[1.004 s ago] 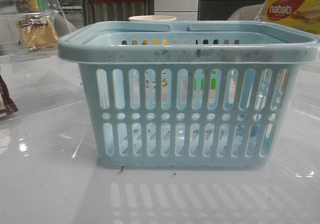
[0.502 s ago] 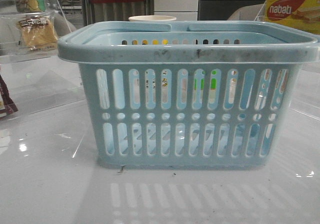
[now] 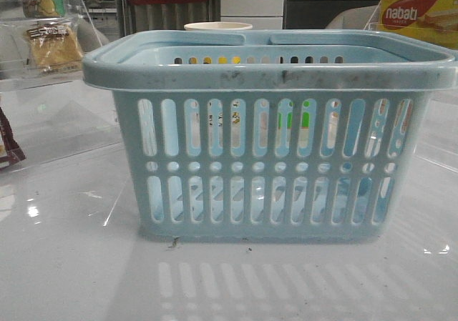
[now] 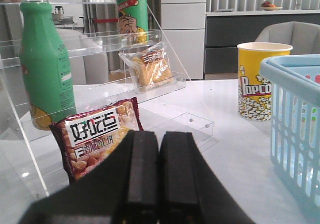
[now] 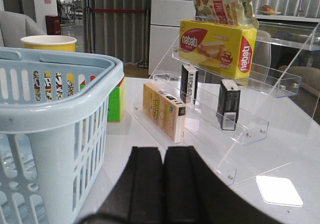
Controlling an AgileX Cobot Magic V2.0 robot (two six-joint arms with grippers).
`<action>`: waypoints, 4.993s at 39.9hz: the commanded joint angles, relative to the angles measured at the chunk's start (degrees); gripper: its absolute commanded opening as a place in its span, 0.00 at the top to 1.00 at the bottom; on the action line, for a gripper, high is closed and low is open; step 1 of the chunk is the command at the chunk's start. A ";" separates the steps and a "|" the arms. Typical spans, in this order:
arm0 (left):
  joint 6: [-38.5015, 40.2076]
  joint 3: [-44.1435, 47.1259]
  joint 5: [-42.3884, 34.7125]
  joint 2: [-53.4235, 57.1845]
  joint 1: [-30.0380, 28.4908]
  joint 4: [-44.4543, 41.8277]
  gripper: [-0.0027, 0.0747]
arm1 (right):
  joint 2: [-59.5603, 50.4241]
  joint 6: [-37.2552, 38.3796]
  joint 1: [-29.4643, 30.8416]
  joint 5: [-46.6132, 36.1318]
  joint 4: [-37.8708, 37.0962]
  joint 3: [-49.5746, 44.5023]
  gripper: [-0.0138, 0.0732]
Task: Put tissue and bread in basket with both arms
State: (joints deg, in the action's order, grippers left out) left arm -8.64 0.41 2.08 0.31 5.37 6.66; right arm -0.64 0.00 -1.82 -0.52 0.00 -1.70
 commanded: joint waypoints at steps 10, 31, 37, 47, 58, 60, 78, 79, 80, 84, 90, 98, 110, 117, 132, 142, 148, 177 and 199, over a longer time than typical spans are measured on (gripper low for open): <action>0.32 -10.30 -3.02 0.75 -0.12 -0.10 0.85 | -0.59 -0.43 0.34 2.86 0.00 10.98 0.77; 0.32 -41.57 18.51 -14.15 -0.12 -0.10 0.85 | 19.85 -0.43 0.34 26.27 0.00 43.90 0.77; 0.32 -43.90 22.80 -19.27 -0.12 -0.10 0.85 | 25.19 -0.43 0.34 30.25 0.00 46.51 0.77; 0.32 -43.65 30.17 -24.39 -0.12 -0.10 0.85 | 30.69 -0.43 0.34 37.28 0.00 46.51 0.77; 0.32 -41.88 30.27 -25.82 -0.12 -0.10 0.85 | 33.12 -0.43 0.34 39.76 0.00 45.37 0.77; 0.32 -41.88 30.27 -25.82 -0.12 -0.10 0.85 | 33.12 -0.43 0.34 39.95 0.00 45.00 0.77; 0.32 -41.88 30.27 -25.82 -0.12 -0.10 0.85 | 33.12 -0.43 0.34 40.64 0.00 44.90 0.68; 0.32 -41.88 30.27 -25.82 -0.12 -0.10 0.85 | 33.12 -0.43 0.34 40.64 0.00 44.90 0.66; 0.32 -41.88 30.27 -25.82 -0.12 -0.10 0.85 | 33.12 -0.43 0.34 40.64 0.00 44.90 0.62; 0.32 -41.88 30.27 -25.82 -0.12 -0.10 0.85 | 33.12 -0.43 0.34 40.64 0.00 44.90 0.52; 0.32 -41.88 28.55 -25.82 -0.12 -0.10 0.85 | 33.12 -0.43 0.34 40.64 0.00 44.90 0.45; 0.32 -41.88 28.95 -25.82 -0.12 -0.10 0.70 | 33.12 -0.43 0.34 40.39 -0.52 44.90 0.33; 0.32 -41.45 28.70 -25.82 -0.12 -0.10 0.27 | 33.12 -0.43 0.34 40.84 -0.55 44.90 0.22; 0.32 -41.45 28.57 -25.82 -0.12 -0.10 0.33 | 34.99 -0.37 0.34 39.62 -2.69 45.77 0.22; 0.32 -41.45 28.57 -25.82 -0.12 -0.10 0.44 | 56.51 0.00 4.44 40.22 -3.72 58.09 0.22; 0.32 -41.45 28.57 -25.82 -0.12 -0.10 0.50 | 71.36 0.00 10.57 35.32 -3.72 65.61 0.22; 0.32 -41.45 28.57 -25.82 -0.12 -0.10 0.53 | 80.20 -0.32 11.92 31.13 -4.22 69.13 0.22; 0.32 -41.45 28.57 -25.82 -0.12 -0.10 0.54 | 100.67 -0.36 12.69 20.42 -7.75 79.88 0.46; 0.32 -41.45 28.57 -25.82 -0.12 -0.10 0.54 | 89.59 -0.36 7.76 25.61 -5.97 79.76 0.57</action>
State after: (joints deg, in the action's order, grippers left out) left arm -8.64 -39.50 35.61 -24.76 5.37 6.16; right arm 94.27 0.00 7.38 27.42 -6.63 76.19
